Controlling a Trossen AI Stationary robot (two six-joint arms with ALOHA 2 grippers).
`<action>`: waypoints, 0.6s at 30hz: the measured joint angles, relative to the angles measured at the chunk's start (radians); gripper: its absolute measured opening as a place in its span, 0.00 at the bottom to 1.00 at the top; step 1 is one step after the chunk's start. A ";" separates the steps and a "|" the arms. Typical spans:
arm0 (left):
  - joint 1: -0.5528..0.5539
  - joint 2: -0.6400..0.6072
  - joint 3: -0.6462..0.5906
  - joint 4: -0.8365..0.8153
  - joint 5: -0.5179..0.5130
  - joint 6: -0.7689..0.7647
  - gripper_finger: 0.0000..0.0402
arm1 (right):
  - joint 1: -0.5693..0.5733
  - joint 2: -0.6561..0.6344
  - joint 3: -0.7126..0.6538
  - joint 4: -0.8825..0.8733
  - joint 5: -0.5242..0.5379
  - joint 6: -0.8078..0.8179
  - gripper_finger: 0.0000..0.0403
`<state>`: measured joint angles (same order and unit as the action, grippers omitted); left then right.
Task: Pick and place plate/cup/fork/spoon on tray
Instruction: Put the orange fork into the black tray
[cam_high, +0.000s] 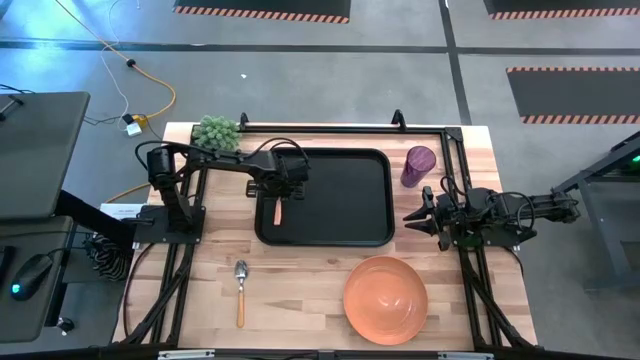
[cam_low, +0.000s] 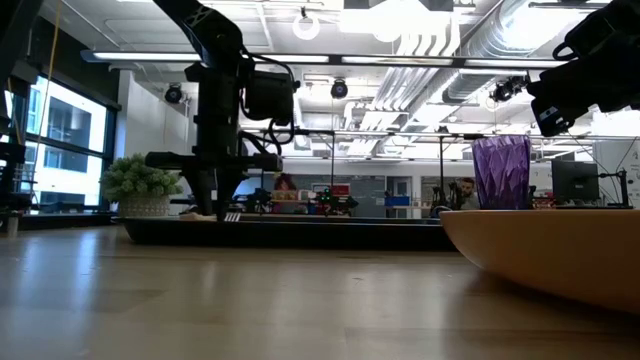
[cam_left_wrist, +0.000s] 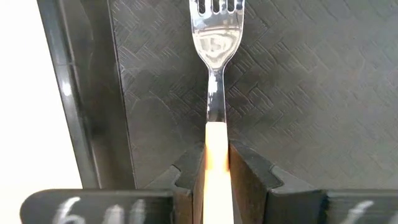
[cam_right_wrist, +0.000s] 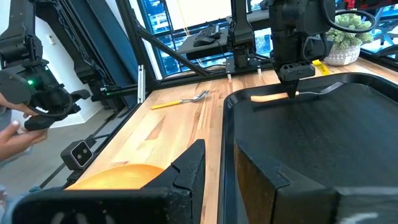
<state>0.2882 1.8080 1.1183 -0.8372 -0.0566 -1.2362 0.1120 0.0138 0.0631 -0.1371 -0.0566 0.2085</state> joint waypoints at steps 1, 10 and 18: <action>0.000 0.000 0.000 0.000 0.000 0.003 0.15 | 0.000 0.000 0.000 0.000 0.000 0.000 0.20; 0.011 0.000 0.000 0.002 -0.002 0.034 0.15 | 0.000 0.000 0.000 0.000 0.000 0.000 0.20; 0.019 0.000 0.000 0.003 0.019 0.042 0.15 | 0.000 0.000 0.000 0.000 0.000 0.000 0.20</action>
<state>0.3077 1.8080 1.1179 -0.8342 -0.0372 -1.1938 0.1120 0.0137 0.0631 -0.1371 -0.0566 0.2084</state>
